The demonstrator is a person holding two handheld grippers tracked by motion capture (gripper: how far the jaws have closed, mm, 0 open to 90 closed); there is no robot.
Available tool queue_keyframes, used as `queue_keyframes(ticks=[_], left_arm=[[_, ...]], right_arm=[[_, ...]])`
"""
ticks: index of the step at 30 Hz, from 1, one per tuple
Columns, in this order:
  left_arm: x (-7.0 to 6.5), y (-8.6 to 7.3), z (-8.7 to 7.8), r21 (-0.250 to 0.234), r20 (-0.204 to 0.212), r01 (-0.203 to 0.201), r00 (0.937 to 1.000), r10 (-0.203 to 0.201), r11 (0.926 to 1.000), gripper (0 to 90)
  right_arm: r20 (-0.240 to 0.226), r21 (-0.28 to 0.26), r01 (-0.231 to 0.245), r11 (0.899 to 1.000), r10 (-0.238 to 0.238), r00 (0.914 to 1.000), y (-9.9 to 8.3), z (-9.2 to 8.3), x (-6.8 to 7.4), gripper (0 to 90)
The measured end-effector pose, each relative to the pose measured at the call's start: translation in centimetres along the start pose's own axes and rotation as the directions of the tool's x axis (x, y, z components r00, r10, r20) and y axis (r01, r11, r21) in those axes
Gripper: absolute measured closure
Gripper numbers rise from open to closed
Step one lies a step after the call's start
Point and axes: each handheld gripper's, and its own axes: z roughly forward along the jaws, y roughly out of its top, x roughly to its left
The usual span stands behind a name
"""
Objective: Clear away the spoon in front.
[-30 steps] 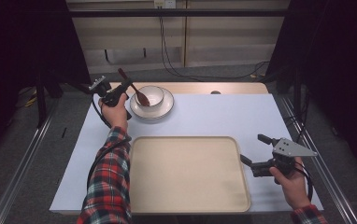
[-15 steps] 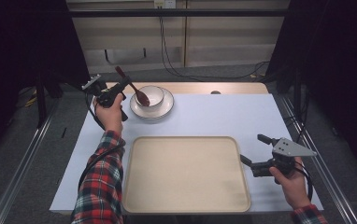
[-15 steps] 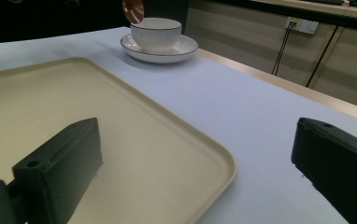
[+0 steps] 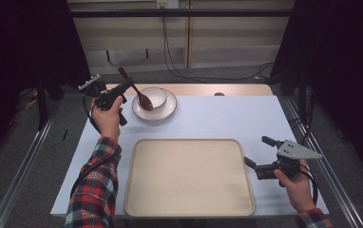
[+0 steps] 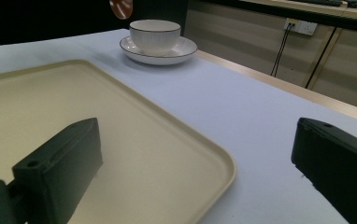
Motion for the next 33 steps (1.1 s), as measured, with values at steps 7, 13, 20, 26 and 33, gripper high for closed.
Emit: queue_keyframes(ticks=[7, 13, 20, 26, 33], left_arm=[[-0.6, -0.3, -0.5, 0.035, 0.026, -0.018, 0.9995, 0.017, 0.9992, 84.4], [-0.9, -0.9, -1.2, 0.076, 0.064, -0.017, 0.9979, 0.012, 0.9970, 84.4], [-1.3, -1.6, -1.7, 0.113, 0.097, -0.028, 0.9952, 0.017, 0.9932, 84.4], [-1.8, -2.2, -2.1, 0.137, 0.134, -0.017, 0.9910, -0.001, 0.9905, 84.4], [-2.1, -3.0, -2.4, 0.186, 0.164, -0.038, 0.9865, 0.008, 0.9818, 84.4]], right_arm=[[-0.006, 0.003, 0.002, 1.000, -0.002, 1.0000, 0.0, 0.0, 0.1, 1.5], [-0.007, 0.009, -0.007, 1.000, 0.007, 1.0000, 0.0, 0.1, 0.2, 1.5], [-0.007, 0.009, -0.005, 1.000, 0.005, 1.0000, 0.0, 0.1, 0.2, 1.5], [-0.008, 0.009, -0.009, 1.000, 0.009, 0.9999, 0.0, 0.1, 0.2, 1.5], [-0.005, 0.007, 0.002, 1.000, -0.002, 1.0000, 0.0, 0.0, 0.2, 1.5]])
